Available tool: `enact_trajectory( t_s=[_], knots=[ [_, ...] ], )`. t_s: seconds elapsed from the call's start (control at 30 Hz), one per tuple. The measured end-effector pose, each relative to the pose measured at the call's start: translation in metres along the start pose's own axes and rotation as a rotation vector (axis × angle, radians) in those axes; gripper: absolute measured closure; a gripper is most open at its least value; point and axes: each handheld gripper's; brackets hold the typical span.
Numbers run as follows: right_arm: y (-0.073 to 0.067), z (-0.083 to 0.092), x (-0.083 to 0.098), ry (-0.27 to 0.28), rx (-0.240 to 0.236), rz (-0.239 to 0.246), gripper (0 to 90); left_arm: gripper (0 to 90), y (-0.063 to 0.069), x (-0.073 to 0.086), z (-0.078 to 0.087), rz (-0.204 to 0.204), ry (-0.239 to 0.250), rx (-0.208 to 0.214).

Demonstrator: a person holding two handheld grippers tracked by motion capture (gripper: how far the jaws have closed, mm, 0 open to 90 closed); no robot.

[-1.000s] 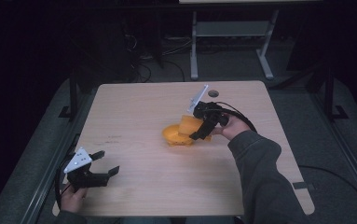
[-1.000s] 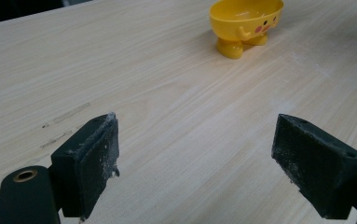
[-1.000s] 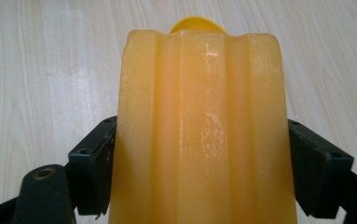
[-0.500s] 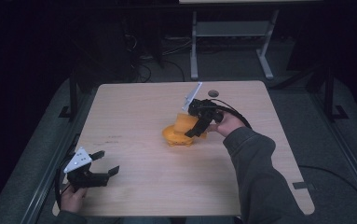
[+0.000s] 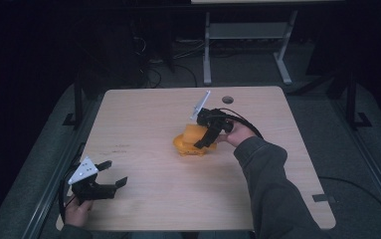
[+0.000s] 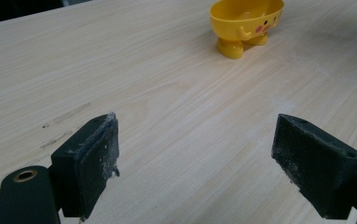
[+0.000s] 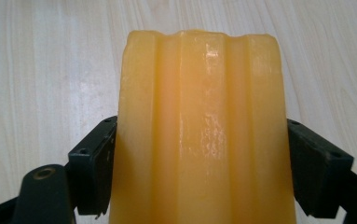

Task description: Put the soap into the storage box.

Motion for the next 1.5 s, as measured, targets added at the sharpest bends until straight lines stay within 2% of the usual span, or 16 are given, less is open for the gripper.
enact_trajectory(
  t_s=[0.2, 0.53, 0.93, 1.5],
  knots=[
    [0.002, -0.006, 0.000, 0.003, -0.009, 0.002, 20.7, 14.3, 0.000, 0.000, 0.000, 0.000, -0.001, 0.000],
    [0.004, -0.013, -0.012, 0.020, -0.021, 0.029, 20.7, 14.3, -0.001, 0.000, 0.000, -0.005, -0.006, 0.001],
    [0.007, -0.030, -0.016, -0.014, -0.038, 0.032, 20.6, 14.3, -0.001, 0.000, 0.000, -0.004, -0.008, 0.002],
    [0.008, -0.041, -0.017, -0.034, -0.038, 0.056, 20.5, 14.3, 0.000, 0.000, 0.000, 0.002, 0.000, 0.001]
  ],
)
Point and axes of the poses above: each handheld gripper's, and its own axes: z roughly backward along the jaws, x roughly out of its underside, y roughly to its right, and after that the axes turned 10 degrees about -z, right-handed
